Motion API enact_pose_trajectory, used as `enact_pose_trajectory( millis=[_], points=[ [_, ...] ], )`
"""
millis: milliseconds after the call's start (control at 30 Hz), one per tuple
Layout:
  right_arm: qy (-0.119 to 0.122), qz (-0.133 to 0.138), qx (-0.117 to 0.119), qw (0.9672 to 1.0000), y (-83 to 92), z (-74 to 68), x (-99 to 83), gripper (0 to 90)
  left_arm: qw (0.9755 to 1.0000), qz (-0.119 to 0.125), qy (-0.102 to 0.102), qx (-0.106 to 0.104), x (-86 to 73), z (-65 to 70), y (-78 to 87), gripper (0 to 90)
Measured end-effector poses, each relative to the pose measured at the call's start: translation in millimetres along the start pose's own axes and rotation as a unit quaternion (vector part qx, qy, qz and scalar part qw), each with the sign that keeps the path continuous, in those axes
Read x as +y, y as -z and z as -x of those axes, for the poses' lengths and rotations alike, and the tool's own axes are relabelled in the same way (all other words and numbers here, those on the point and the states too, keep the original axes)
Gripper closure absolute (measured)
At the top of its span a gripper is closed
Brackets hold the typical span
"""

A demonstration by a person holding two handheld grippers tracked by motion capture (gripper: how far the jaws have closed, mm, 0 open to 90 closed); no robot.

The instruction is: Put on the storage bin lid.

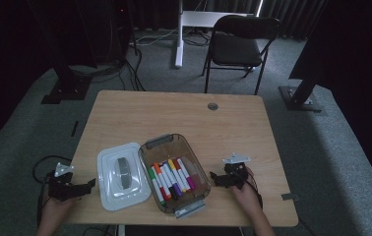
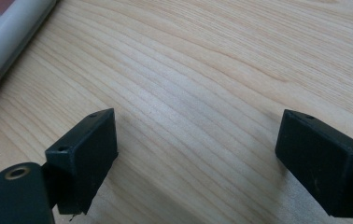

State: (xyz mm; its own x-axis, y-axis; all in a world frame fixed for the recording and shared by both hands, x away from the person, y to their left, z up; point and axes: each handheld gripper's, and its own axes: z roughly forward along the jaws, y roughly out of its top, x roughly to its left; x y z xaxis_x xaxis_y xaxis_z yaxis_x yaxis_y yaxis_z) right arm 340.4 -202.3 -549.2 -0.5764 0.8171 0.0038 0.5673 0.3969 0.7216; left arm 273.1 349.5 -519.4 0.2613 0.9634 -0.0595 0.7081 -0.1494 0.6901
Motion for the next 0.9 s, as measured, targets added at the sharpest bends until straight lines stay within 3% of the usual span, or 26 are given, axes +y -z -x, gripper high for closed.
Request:
enact_pose_trajectory(
  millis=[267, 467, 533, 767, 900],
  points=[
    [0.000, 0.000, 0.000, 1.0000, 0.0, 0.1, 0.0, 12.4, 0.9990, 0.007, -0.030, -0.031, 10.8, 27.6, 7.6, 1.9],
    [0.000, 0.000, 0.000, 1.0000, 0.0, 0.1, 0.0, 12.4, 0.9980, 0.009, -0.035, -0.052, 16.7, 45.5, 10.3, 1.9],
    [0.000, 0.000, 0.000, 1.0000, 0.0, 0.1, 0.0, 12.4, 0.9967, 0.011, -0.036, -0.071, 18.2, 53.1, 9.3, 1.8],
    [0.000, 0.000, 0.000, 1.0000, 0.0, 0.1, -0.1, 12.4, 0.9950, 0.007, -0.055, -0.083, 21.8, 74.2, 5.4, 1.8],
    [-0.001, 0.000, 0.000, 1.0000, 0.0, 0.1, -0.1, 12.4, 0.9948, 0.004, -0.055, -0.086, 24.0, 83.8, 1.0, 1.9]
  ],
)
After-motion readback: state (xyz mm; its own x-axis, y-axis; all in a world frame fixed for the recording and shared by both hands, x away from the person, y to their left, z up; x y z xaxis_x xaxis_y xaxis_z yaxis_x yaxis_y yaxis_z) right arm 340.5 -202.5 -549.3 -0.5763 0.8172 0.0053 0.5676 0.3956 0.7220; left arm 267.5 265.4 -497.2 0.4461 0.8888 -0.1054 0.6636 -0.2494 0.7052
